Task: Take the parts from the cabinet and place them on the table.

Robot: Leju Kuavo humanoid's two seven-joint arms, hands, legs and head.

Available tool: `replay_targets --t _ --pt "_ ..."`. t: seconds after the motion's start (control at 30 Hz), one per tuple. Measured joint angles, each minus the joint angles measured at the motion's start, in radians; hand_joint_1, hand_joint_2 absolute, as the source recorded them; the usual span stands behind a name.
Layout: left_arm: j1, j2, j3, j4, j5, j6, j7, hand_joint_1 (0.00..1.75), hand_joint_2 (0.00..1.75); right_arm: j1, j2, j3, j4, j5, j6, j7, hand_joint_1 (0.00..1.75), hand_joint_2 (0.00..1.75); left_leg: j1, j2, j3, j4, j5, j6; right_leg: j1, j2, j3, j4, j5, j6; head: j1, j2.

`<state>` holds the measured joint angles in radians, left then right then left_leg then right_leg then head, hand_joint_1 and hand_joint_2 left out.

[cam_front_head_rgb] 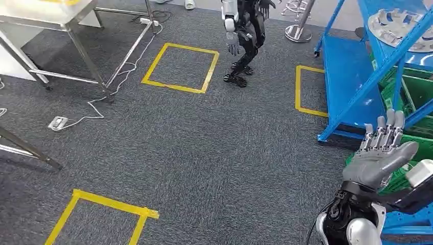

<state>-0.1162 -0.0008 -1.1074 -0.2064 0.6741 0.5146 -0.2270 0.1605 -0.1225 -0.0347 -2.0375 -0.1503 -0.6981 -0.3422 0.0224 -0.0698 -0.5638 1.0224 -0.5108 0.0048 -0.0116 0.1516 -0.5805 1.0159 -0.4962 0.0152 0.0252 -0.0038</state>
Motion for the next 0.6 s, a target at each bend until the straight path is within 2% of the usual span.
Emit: replay_targets --t 0.03,0.07,0.1,0.13,0.17,0.2,0.23,0.27,0.3,0.33,0.37,0.4,0.43,0.5,0.53,0.57,0.6 --pt "-0.001 0.0 -0.002 0.0 -0.003 0.0 0.0 0.0 0.0 0.0 0.0 0.0 0.0 -0.005 0.0 -0.006 0.0 0.0 -0.001 0.017 0.01 -0.007 0.0 0.004 0.007 -0.068 -0.004 0.018 -0.01 0.003 0.007 0.0" --pt "-0.001 -0.002 -0.002 0.0 -0.007 0.0 0.0 0.0 0.0 -0.006 -0.001 0.0 0.0 -0.008 0.0 -0.009 0.0 0.0 -0.004 0.037 0.017 -0.01 -0.003 0.009 0.006 -0.113 -0.028 0.064 -0.036 0.009 0.022 0.0" --pt "0.0 -0.003 -0.003 0.0 -0.009 0.0 0.0 0.0 0.0 -0.008 -0.001 0.001 0.0 -0.009 0.0 -0.01 0.0 0.0 -0.006 0.056 0.02 -0.011 -0.006 0.012 0.003 -0.133 -0.066 0.135 -0.069 0.015 0.026 0.0" --pt "0.0 -0.002 -0.007 0.0 -0.01 0.0 0.0 0.0 0.0 -0.006 0.0 0.002 0.001 -0.01 0.0 -0.01 0.0 0.0 -0.008 0.076 0.024 -0.01 -0.01 0.014 0.001 -0.142 -0.107 0.21 -0.098 0.02 0.026 0.0" --pt "0.001 -0.001 -0.009 0.001 -0.01 0.0 0.002 0.0 0.0 -0.005 0.0 0.002 0.002 -0.008 0.0 -0.01 0.0 0.0 -0.008 0.096 0.026 -0.01 -0.015 0.012 -0.001 -0.146 -0.146 0.275 -0.116 0.023 0.028 0.0" --pt "0.0 0.001 -0.009 0.001 -0.011 0.001 0.002 0.0 0.0 -0.005 0.0 0.003 0.004 -0.006 0.0 -0.01 0.0 0.0 -0.009 0.113 0.029 -0.01 -0.02 0.011 -0.003 -0.148 -0.165 0.301 -0.113 0.025 0.031 0.0" --pt "0.0 0.001 -0.01 0.001 -0.011 0.001 0.002 0.0 0.0 -0.005 0.0 0.003 0.006 -0.005 0.0 -0.01 0.0 0.0 -0.009 0.127 0.035 -0.01 -0.024 0.008 -0.005 -0.149 -0.158 0.279 -0.084 0.026 0.034 0.0" --pt "-0.002 0.0 -0.01 0.0 -0.011 0.001 0.002 0.0 0.0 -0.004 0.0 0.003 0.006 -0.003 0.0 -0.01 0.0 0.0 -0.009 0.139 0.042 -0.01 -0.03 0.006 -0.007 -0.152 -0.129 0.218 -0.037 0.026 0.035 0.0" --pt "-0.005 0.0 -0.011 0.0 -0.011 0.001 0.002 0.0 0.0 -0.004 0.0 0.003 0.005 0.001 0.0 -0.01 0.0 0.0 -0.009 0.147 0.05 -0.01 -0.036 0.004 -0.007 -0.164 -0.086 0.132 0.014 0.023 0.037 0.0" --pt "-0.009 0.0 -0.016 0.0 -0.011 0.001 0.002 0.0 0.0 -0.005 0.0 0.002 0.005 0.004 0.0 -0.01 0.0 0.0 -0.008 0.155 0.058 -0.011 -0.041 0.0 -0.006 -0.188 -0.042 0.046 0.054 0.019 0.04 0.0" --pt "-0.013 0.0 -0.021 0.0 -0.011 0.001 0.002 0.0 0.0 -0.006 0.001 0.002 0.006 0.005 0.0 -0.01 0.0 0.0 -0.015 0.16 0.058 -0.012 -0.047 -0.007 0.008 -0.223 -0.022 0.018 0.028 0.017 0.042 0.0" --pt "-0.016 0.0 -0.024 0.0 -0.013 0.001 0.002 0.0 0.0 -0.007 0.001 0.002 0.005 0.007 0.0 -0.01 0.0 0.0 -0.015 0.165 0.059 -0.011 -0.049 -0.011 0.011 -0.22 -0.019 0.007 0.024 0.005 0.042 0.0" --pt "-0.016 -0.001 -0.026 -0.001 -0.013 0.001 0.002 0.0 0.0 -0.006 0.0 0.001 0.005 0.007 0.0 -0.01 0.0 0.0 -0.013 0.172 0.062 -0.014 -0.049 -0.016 0.014 -0.215 -0.022 0.007 0.024 -0.001 0.039 0.0" --pt "-0.018 -0.005 -0.032 -0.001 -0.012 0.001 0.002 0.0 0.0 -0.006 0.001 0.0 0.005 0.012 0.0 -0.01 0.0 0.0 -0.011 0.193 0.076 -0.02 -0.056 -0.03 0.018 -0.193 -0.018 -0.004 0.024 -0.012 0.039 0.0" --pt "-0.02 -0.005 -0.035 -0.002 -0.01 0.001 0.002 0.0 0.0 -0.003 0.002 0.0 0.005 0.016 0.0 -0.01 0.0 0.0 -0.003 0.145 0.076 -0.012 -0.068 -0.036 0.01 -0.187 -0.005 -0.014 0.027 -0.019 0.039 0.0" --pt "-0.02 -0.005 -0.037 -0.003 -0.01 0.003 0.0 0.0 0.0 -0.007 0.002 -0.002 0.003 0.021 0.0 -0.009 0.0 0.0 -0.003 0.082 0.06 0.028 -0.09 -0.034 0.01 -0.179 -0.002 -0.016 0.027 -0.025 0.033 0.0" --pt "-0.018 -0.005 -0.041 -0.003 -0.01 0.003 0.0 0.0 0.0 -0.008 0.002 -0.002 0.003 0.023 0.0 -0.008 0.0 0.0 -0.005 0.064 0.019 0.104 -0.126 -0.03 0.011 -0.172 -0.001 -0.016 0.025 -0.037 0.026 0.0"
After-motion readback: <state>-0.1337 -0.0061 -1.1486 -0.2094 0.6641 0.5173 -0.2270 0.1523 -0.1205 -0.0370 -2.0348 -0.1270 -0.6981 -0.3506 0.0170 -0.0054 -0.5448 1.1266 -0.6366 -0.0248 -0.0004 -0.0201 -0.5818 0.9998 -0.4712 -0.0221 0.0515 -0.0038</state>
